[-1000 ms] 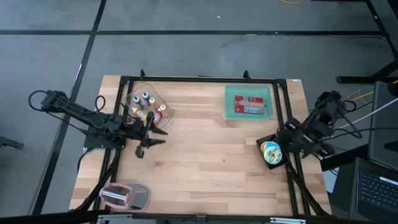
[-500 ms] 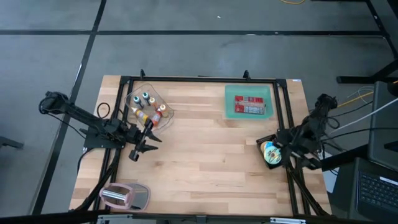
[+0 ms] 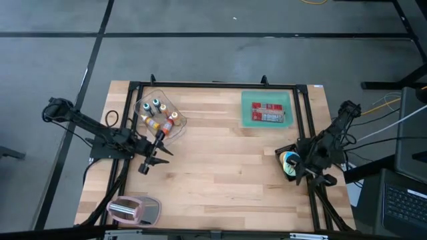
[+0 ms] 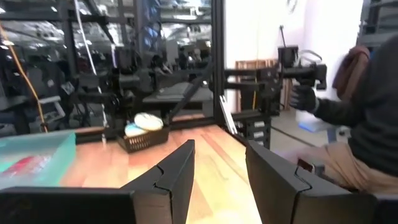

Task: Pick & Place Food Item
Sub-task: Return to Home Position

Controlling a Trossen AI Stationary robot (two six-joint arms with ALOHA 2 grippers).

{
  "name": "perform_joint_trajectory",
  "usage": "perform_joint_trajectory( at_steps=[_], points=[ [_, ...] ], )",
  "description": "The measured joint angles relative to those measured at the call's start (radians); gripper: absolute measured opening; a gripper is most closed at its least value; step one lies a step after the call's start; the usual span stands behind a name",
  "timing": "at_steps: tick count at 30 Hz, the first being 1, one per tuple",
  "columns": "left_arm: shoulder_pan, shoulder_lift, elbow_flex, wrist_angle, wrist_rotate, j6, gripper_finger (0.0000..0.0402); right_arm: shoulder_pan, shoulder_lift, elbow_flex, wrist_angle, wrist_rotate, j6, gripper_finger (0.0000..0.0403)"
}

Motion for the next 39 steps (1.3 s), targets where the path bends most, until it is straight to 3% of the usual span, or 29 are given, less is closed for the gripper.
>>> perform_joint_trajectory(
  at_steps=[10, 14, 25, 32, 39],
  points=[
    [0.004, -0.007, 0.0, -0.076, 0.026, 0.026, 0.0139, 0.0, 0.052, 0.014, -0.042, 0.006, 0.038, 0.0215],
    [0.033, -0.044, 0.0, -0.101, -0.021, -0.016, 0.0139, -0.001, 0.06, 0.014, -0.045, 0.006, 0.027, 0.0215],
    [0.216, -0.36, 0.0, -0.284, 0.226, -0.097, 0.0141, -0.014, -0.005, 0.016, -0.034, -0.002, 0.044, 0.0215],
    [0.293, -0.632, 0.0, -0.543, 0.258, -0.115, 0.0141, -0.014, -0.005, 0.001, 0.008, -0.003, 0.07, 0.0215],
    [0.335, -0.65, 0.0, -0.703, 0.275, -0.121, 0.0142, -0.014, -0.005, 0.001, -0.001, -0.003, 0.048, 0.0215]
  ],
)
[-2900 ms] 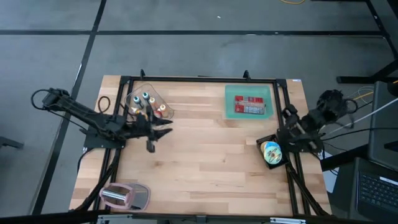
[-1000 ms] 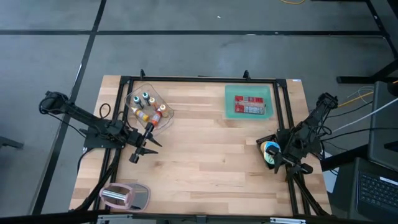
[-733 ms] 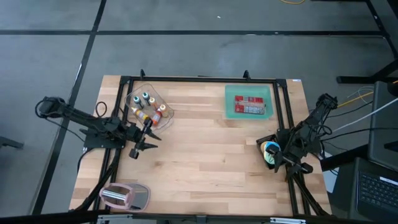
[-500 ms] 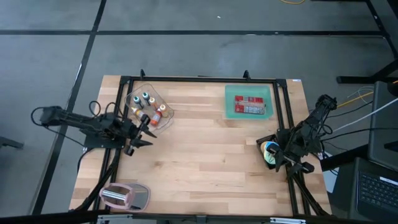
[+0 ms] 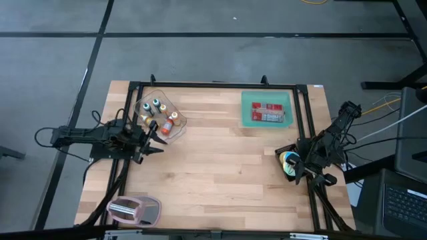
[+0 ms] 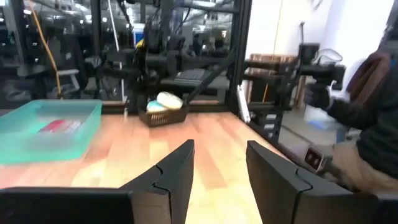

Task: Pick & Place Food Item
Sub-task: Return to Home Position

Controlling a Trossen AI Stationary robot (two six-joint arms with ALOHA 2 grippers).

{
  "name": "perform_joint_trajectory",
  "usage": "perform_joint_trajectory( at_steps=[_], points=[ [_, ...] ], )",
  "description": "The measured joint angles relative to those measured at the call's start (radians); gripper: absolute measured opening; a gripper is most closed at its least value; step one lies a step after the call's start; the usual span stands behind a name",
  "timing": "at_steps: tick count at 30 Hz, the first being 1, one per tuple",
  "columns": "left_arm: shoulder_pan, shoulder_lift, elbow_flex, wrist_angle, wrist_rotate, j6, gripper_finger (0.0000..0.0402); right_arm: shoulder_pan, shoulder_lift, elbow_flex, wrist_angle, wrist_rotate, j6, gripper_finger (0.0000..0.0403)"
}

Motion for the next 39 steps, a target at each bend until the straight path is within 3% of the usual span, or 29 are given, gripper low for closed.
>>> perform_joint_trajectory(
  at_steps=[18, 39],
  points=[
    [0.016, 0.015, 0.0, -0.013, 0.007, 0.121, 0.014, 0.0, 0.05, -0.001, 0.001, 0.0, 0.05, 0.0215],
    [0.016, 0.028, 0.0, -0.013, 0.006, 0.05, 0.014, 0.0, 0.05, -0.001, 0.001, 0.0, 0.052, 0.0215]
  ],
)
